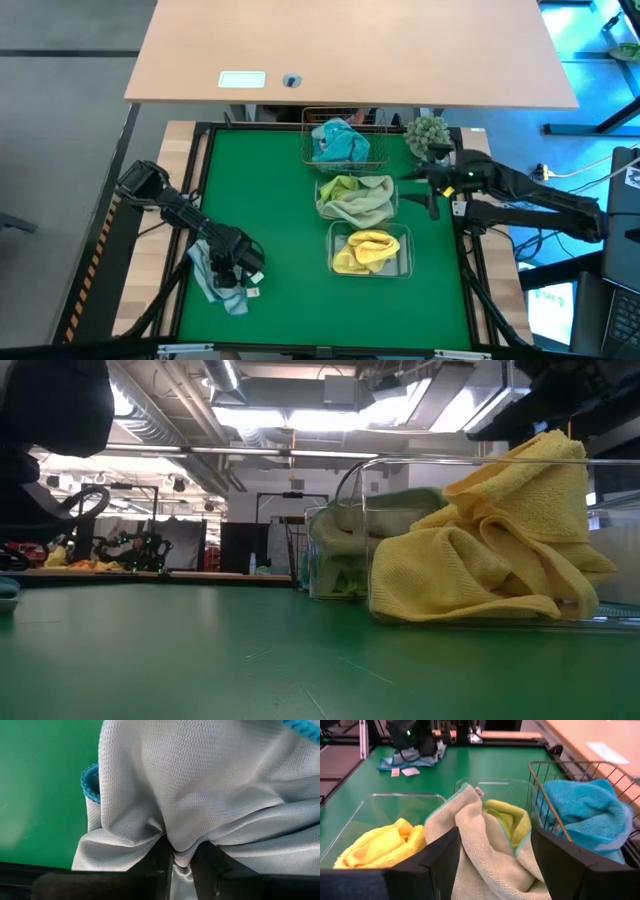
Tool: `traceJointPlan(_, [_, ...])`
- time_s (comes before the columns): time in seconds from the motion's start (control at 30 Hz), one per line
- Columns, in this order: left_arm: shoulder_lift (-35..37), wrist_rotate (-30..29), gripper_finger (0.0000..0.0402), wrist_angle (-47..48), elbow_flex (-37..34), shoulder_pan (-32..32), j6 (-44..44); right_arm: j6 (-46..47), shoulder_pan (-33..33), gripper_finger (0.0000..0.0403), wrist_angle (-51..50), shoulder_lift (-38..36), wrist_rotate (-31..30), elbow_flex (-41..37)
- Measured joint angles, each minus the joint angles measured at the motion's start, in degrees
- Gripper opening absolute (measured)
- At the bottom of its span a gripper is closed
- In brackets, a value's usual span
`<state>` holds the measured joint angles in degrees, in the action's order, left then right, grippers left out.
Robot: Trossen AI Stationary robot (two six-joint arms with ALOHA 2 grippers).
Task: Sort microfiber towel by color & place in baskets
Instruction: Put the light blue microfiber towel into the wire basket
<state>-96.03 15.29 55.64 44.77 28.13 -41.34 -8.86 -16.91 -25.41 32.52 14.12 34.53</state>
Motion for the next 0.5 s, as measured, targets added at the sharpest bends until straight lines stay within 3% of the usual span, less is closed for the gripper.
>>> traceJointPlan(0.5, [-0.15, 0.31, 0.0039, -0.88, 1.86, -1.21, -0.02, 3.92, 0.0, 0.0241, 1.54, -18.96, -1.62, -8.94])
